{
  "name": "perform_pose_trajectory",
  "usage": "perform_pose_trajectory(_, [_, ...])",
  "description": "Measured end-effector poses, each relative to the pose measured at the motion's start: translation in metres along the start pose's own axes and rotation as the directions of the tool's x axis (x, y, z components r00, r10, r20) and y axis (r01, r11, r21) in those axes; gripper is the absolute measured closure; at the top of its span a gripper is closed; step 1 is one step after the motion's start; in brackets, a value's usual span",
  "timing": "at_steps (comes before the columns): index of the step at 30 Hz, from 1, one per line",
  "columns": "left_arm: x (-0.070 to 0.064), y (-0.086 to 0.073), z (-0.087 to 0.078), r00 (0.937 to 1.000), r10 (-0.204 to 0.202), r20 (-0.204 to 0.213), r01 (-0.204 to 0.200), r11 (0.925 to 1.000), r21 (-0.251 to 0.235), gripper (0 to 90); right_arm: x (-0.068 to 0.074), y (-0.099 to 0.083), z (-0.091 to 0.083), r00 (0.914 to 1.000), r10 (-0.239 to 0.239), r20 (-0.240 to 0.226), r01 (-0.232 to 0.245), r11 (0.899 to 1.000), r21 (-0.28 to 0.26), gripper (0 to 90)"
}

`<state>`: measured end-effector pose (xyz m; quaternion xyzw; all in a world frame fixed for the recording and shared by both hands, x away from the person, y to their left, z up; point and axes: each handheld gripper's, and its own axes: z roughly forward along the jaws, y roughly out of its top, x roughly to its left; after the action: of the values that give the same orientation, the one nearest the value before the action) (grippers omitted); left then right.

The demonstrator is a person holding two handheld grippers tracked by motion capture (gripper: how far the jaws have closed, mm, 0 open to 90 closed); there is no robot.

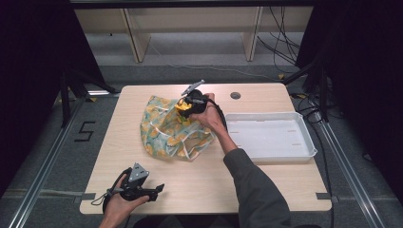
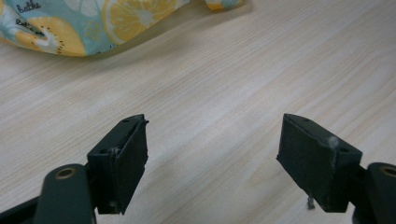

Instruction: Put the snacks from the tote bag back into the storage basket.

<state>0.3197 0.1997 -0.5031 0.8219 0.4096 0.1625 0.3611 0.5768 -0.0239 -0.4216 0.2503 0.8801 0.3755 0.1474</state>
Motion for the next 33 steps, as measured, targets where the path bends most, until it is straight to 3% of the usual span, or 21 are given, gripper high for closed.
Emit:
perform_pose_trajectory(4, [0.001,0.0,0.0,0.9999,0.011,-0.003,-0.011,0.9999,-0.01,23.4,0.001,0.01,-0.01,1.0,-0.004,-0.007,0.004,1.0,-0.016,51.7])
perform_pose_trajectory(6, [0.002,0.0,0.0,0.9999,0.013,-0.001,-0.013,0.9999,0.0,23.4,0.003,0.014,-0.017,0.9998,0.019,0.0,-0.019,1.0,-0.008,51.7])
perform_pose_trajectory(8, [0.003,0.0,-0.001,0.9996,0.026,-0.009,-0.026,0.9997,0.002,23.3,0.004,0.017,-0.022,1.0,0.008,-0.005,-0.008,0.999,-0.04,51.7])
perform_pose_trajectory(9, [0.001,0.0,0.001,0.9999,-0.013,-0.007,0.013,0.9998,-0.017,23.2,0.005,0.018,-0.026,0.9998,0.015,-0.008,-0.016,1.0,-0.026,51.7])
perform_pose_trajectory(12, [0.001,0.0,-0.001,1.0,0.0,-0.002,0.0,1.0,-0.007,23.2,0.007,0.021,-0.033,0.9999,-0.009,-0.011,0.008,0.998,-0.061,51.7])
perform_pose_trajectory(14, [0.002,0.001,-0.001,0.9998,0.019,-0.004,-0.019,0.9998,-0.004,23.1,0.008,0.023,-0.041,0.9997,0.009,-0.022,-0.011,0.998,-0.064,51.8])
perform_pose_trajectory(15, [0.002,0.001,-0.001,1.0,0.005,-0.004,-0.005,0.9999,-0.012,23.1,0.008,0.024,-0.044,0.9998,0.0,-0.018,-0.001,0.998,-0.063,51.8])
perform_pose_trajectory(16, [0.003,0.001,-0.002,0.9998,0.019,-0.006,-0.019,0.9998,-0.003,23.1,0.008,0.025,-0.046,0.9998,-0.011,-0.018,0.01,0.997,-0.073,51.8])
perform_pose_trajectory(17, [0.002,0.0,-0.001,1.0,-0.008,-0.005,0.008,0.9999,-0.008,23.1,0.009,0.027,-0.05,0.9998,0.007,-0.017,-0.009,0.997,-0.073,51.8])
perform_pose_trajectory(18, [0.002,0.001,-0.001,1.0,0.005,-0.007,-0.005,1.0,-0.008,23.0,0.008,0.03,-0.057,0.9993,-0.025,-0.027,0.023,0.997,-0.08,51.8])
perform_pose_trajectory(20, [0.003,0.001,-0.001,0.9999,0.013,-0.007,-0.013,0.9999,-0.005,23.0,0.011,0.032,-0.065,0.9996,-0.008,-0.027,0.005,0.996,-0.091,51.8])
perform_pose_trajectory(22, [0.003,0.001,-0.002,0.9999,0.013,-0.005,-0.013,0.9999,-0.004,23.0,0.011,0.033,-0.068,0.9993,-0.023,-0.031,0.02,0.994,-0.106,51.8])
perform_pose_trajectory(24, [0.002,0.001,-0.001,1.0,-0.002,-0.009,0.002,0.9997,-0.025,23.0,0.015,0.034,-0.074,0.999,-0.019,-0.041,0.015,0.995,-0.101,51.8])
perform_pose_trajectory(28, [0.003,0.001,-0.002,0.9997,-0.019,-0.014,0.018,0.9996,-0.02,22.6,0.021,0.034,-0.085,0.9979,-0.044,-0.048,0.038,0.993,-0.111,51.8])
perform_pose_trajectory(33, [0.003,0.001,-0.002,0.9999,-0.015,-0.003,0.015,0.9996,-0.025,22.3,0.027,0.028,-0.097,0.9942,-0.077,-0.074,0.068,0.99,-0.122,51.8])
